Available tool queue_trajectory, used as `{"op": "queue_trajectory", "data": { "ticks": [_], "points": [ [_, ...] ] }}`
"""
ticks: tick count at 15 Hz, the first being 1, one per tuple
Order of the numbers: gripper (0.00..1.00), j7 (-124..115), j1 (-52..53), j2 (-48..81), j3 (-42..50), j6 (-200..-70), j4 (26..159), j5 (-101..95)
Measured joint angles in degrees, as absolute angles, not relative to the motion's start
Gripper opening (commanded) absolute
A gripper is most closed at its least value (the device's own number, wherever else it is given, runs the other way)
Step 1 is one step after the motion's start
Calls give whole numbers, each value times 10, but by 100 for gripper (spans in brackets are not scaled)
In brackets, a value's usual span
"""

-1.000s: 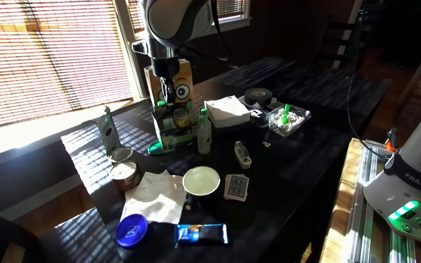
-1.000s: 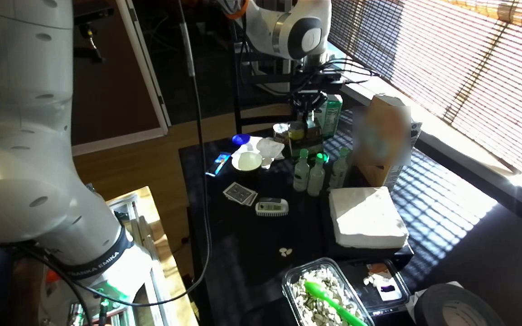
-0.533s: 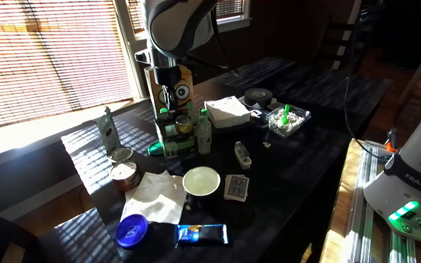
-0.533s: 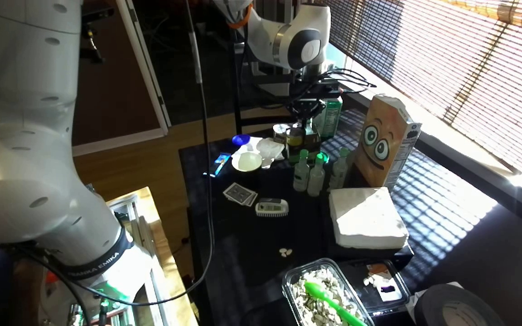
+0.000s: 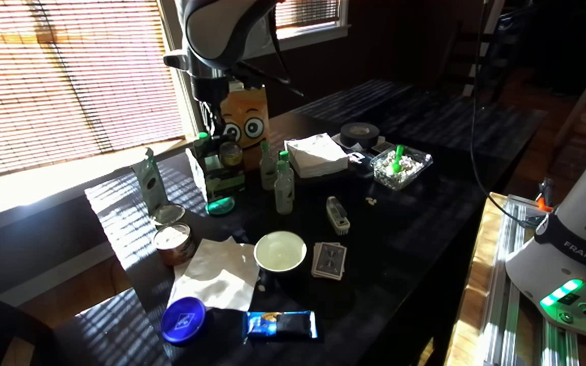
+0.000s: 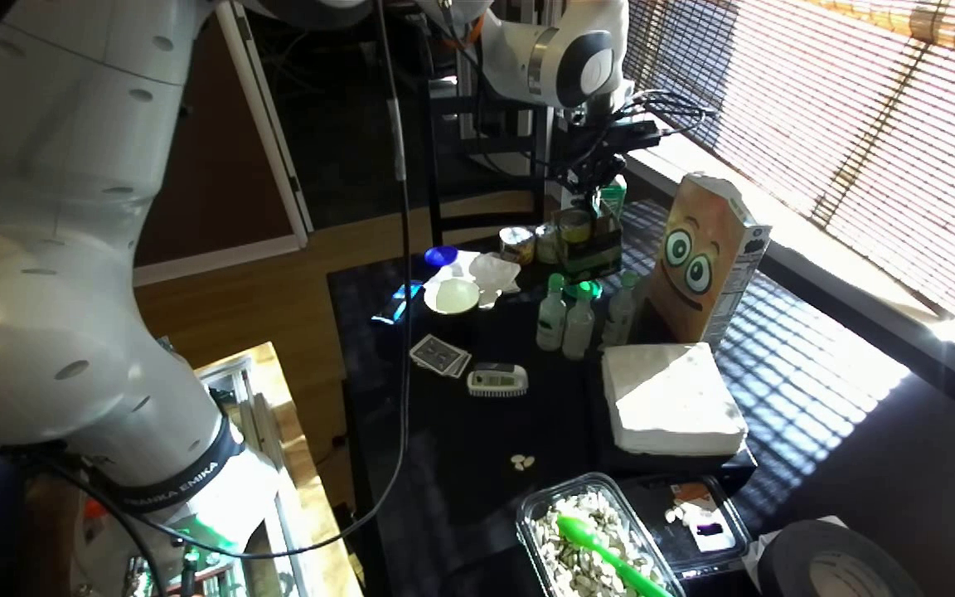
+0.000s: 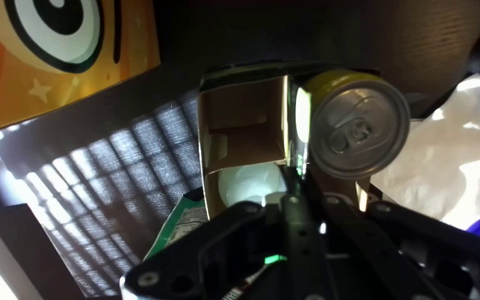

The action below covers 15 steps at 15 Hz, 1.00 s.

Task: Move the caddy backwards slightly

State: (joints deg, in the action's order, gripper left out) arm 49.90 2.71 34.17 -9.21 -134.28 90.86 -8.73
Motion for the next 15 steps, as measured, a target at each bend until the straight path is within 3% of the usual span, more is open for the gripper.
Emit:
{"op": "queue_trajectory", "data": {
  "ticks": [15],
  "points": [
    [1, 595, 97, 582, -49, -1221, 538, -142]
  ]
}}
